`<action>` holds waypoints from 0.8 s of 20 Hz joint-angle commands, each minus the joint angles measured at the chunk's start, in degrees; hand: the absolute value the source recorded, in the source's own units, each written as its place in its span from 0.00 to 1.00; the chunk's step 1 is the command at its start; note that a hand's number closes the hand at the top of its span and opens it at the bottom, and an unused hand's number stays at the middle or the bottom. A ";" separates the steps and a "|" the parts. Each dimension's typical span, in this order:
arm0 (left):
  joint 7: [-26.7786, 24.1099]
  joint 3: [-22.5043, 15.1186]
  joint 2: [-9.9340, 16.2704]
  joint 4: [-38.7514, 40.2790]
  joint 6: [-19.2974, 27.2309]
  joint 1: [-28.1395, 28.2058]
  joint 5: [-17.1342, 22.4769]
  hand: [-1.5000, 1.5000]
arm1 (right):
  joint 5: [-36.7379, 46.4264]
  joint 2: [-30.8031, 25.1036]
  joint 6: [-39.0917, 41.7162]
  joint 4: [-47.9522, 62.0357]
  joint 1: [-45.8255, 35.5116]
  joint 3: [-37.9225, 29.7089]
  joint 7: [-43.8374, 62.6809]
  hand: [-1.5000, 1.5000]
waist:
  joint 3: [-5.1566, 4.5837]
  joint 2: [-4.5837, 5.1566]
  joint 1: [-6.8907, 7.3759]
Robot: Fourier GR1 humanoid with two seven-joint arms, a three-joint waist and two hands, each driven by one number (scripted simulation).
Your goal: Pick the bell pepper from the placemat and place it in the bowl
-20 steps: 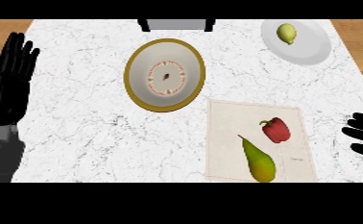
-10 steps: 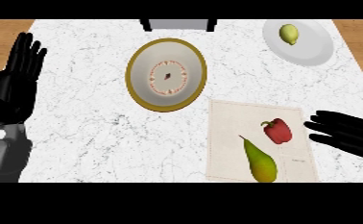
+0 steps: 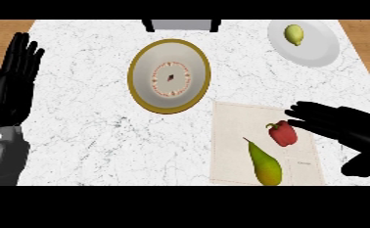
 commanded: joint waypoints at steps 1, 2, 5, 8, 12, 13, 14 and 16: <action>1.56 0.88 0.18 1.18 -1.01 -0.93 -0.84 0.50 | 2.25 2.73 0.55 7.01 -3.40 -0.72 -5.58 0.00 | 0.02 0.00 -0.14; 2.35 0.55 -0.82 -0.97 -0.59 -0.82 -0.71 0.50 | 2.15 2.78 0.86 5.92 -2.22 -1.26 -6.02 0.00 | 0.01 -0.05 -0.24; 0.41 1.23 -1.24 0.40 -0.12 -1.17 -2.08 0.50 | 3.76 3.66 0.25 7.76 -4.22 -0.31 -7.91 0.00 | 0.01 -0.06 -0.23; -0.06 -0.33 -3.53 0.04 0.51 -0.20 -3.31 0.50 | 4.54 6.20 -0.51 7.34 -4.50 1.09 -7.28 0.00 | 0.01 -0.04 -0.26; -3.43 4.00 -1.62 4.41 -4.01 -0.84 -0.80 0.50 | 7.70 6.76 1.14 3.39 -3.02 1.56 -3.28 0.00 | -0.02 -0.06 -0.56; 0.44 3.06 -1.36 4.26 -2.27 -4.20 -2.32 0.50 | 9.69 9.73 -1.60 7.31 -4.05 2.26 -3.19 0.00 | 0.00 -0.03 -0.47; -1.86 2.15 -2.87 2.51 -1.52 -1.46 -3.78 0.50 | 11.41 9.80 -4.65 11.88 -4.13 2.16 -6.48 0.00 | 0.01 -0.02 -0.29; 1.19 0.57 -4.40 0.81 0.62 -2.78 -5.05 0.50 | 11.69 9.18 -5.53 13.16 -3.04 1.10 -8.84 0.00 | 0.02 -0.04 -0.36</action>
